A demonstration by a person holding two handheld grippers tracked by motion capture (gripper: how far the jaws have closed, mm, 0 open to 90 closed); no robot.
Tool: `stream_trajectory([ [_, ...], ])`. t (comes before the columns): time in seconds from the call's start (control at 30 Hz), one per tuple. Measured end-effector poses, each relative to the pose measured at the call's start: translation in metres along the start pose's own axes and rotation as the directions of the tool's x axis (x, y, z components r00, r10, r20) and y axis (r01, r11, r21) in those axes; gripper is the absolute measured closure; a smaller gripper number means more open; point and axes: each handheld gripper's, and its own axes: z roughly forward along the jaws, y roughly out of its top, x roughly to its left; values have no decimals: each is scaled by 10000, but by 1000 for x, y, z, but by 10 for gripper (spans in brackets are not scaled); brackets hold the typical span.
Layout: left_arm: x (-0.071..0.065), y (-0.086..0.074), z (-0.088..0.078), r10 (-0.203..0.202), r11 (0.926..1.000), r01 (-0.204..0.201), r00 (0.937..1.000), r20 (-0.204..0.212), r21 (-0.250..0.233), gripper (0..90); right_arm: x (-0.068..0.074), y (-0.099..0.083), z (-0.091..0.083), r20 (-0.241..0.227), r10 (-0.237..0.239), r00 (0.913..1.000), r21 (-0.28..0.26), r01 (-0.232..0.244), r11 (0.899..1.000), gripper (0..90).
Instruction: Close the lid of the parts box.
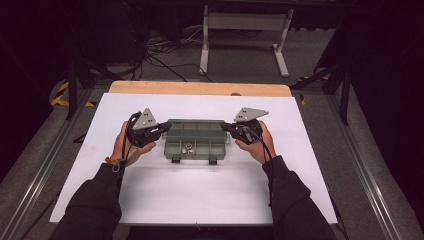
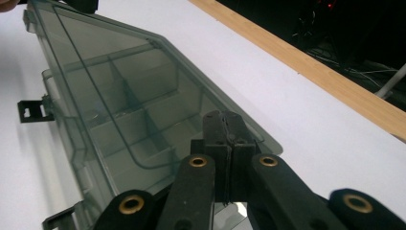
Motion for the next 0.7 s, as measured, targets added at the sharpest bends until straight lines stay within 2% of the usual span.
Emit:
stream_trajectory([
  [0.1,-3,-4,-3,-68,9999,68,10000,35,-116,878,4,-2,-1,-105,-70,9999,-19,70,10000,900],
  [0.17,-6,-8,-3,-38,10000,38,9999,93,-29,888,8,-4,-3,-224,-75,9997,-105,73,9999,900],
  [0.4,-13,-16,-4,7,9999,-4,9996,265,-127,892,15,-10,-4,-275,-152,9995,-56,151,9999,900],
  [0.7,-21,-21,-2,61,10000,-64,9990,453,57,891,23,-17,-6,-355,-229,9991,17,230,9997,900],
])
